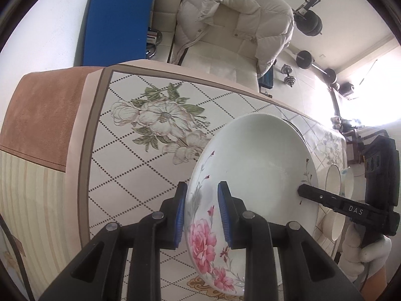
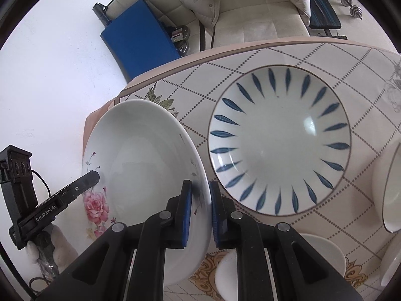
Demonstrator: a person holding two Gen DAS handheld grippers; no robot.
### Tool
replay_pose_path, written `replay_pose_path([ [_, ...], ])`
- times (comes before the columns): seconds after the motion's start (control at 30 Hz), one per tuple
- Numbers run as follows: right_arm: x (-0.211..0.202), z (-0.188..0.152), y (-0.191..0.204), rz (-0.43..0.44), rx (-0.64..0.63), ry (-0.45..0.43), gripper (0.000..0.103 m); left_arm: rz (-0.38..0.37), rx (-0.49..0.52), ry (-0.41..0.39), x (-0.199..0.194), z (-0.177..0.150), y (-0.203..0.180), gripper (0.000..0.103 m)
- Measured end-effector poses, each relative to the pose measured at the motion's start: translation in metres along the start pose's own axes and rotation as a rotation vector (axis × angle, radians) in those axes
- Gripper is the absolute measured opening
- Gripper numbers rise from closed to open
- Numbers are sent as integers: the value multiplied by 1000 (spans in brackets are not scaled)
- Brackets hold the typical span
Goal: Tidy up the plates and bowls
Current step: 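Lift the pink-flower plate and carry it over the grey-swirl plate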
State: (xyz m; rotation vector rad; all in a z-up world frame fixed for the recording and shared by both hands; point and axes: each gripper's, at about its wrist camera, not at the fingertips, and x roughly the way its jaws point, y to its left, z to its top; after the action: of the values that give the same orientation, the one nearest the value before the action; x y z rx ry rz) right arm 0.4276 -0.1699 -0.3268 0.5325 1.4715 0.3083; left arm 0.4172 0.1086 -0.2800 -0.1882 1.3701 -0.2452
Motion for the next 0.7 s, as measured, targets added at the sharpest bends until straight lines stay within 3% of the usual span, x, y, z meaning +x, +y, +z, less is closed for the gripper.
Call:
replay_pose_path([
  [0.4, -56, -83, -80, 9, 69, -27, 16, 1, 104, 43, 16, -61, -82, 22],
  [0.7, -56, -131, -136, -18, 108, 3, 16, 1, 122, 134, 58, -105, -111, 22],
])
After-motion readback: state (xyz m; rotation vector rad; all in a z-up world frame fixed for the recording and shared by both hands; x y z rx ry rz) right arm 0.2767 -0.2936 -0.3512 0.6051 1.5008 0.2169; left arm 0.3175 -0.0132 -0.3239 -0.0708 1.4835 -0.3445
